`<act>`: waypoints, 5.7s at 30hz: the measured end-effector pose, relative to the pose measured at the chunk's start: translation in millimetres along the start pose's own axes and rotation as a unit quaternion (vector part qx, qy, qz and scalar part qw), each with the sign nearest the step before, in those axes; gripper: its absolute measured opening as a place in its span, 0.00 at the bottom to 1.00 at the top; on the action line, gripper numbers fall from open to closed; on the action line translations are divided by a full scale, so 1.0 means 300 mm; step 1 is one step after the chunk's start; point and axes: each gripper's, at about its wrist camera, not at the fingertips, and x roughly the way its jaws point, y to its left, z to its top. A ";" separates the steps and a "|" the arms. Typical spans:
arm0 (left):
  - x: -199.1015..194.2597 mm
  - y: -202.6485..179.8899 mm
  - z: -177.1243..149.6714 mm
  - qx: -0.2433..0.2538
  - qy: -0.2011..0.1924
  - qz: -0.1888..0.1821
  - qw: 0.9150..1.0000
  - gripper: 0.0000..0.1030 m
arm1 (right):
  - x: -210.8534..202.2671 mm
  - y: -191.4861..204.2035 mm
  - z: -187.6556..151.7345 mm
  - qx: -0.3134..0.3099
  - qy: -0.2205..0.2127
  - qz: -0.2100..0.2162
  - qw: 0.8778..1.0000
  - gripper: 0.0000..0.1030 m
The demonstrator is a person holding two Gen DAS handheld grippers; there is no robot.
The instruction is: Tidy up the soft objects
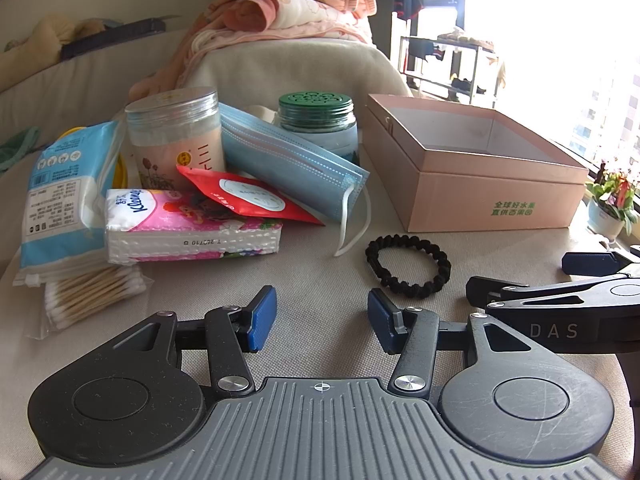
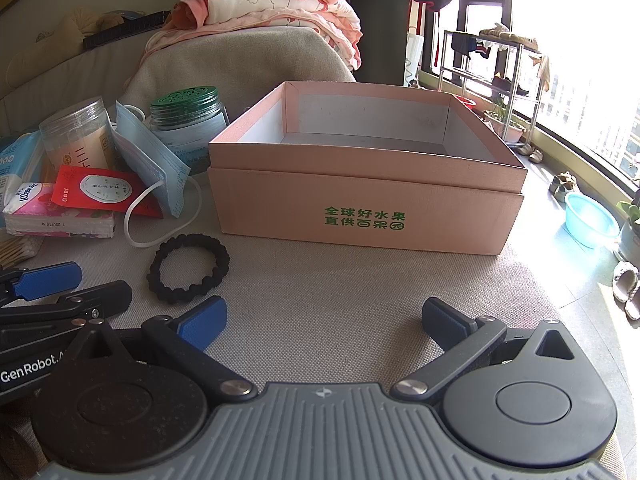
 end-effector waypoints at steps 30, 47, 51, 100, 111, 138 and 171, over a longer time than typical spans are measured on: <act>0.004 -0.001 -0.001 0.004 0.000 0.003 1.000 0.54 | 0.001 0.000 -0.001 0.000 0.000 0.000 1.000 1.00; 0.004 -0.001 -0.001 0.005 0.000 0.004 1.000 0.54 | 0.002 0.001 0.000 0.000 0.000 0.000 1.000 1.00; 0.003 -0.002 -0.001 0.005 0.000 0.004 1.000 0.54 | 0.003 0.000 -0.001 0.000 0.000 0.000 1.000 1.00; -0.170 0.740 0.114 -0.157 -0.056 -0.023 0.986 0.56 | -0.174 0.295 0.160 -0.182 -0.028 0.146 0.972 0.99; -0.265 0.917 0.041 -0.221 -0.078 -0.019 0.972 0.56 | -0.168 0.802 0.549 -0.331 -0.059 0.238 0.911 0.97; -0.216 0.911 0.365 -0.187 -0.111 -0.020 0.976 0.56 | -0.100 0.803 0.866 -0.295 -0.004 0.232 0.927 0.12; 0.133 0.045 0.577 -0.046 -0.027 -0.245 0.968 0.59 | 0.084 -0.332 0.759 -0.031 0.006 0.085 0.996 0.50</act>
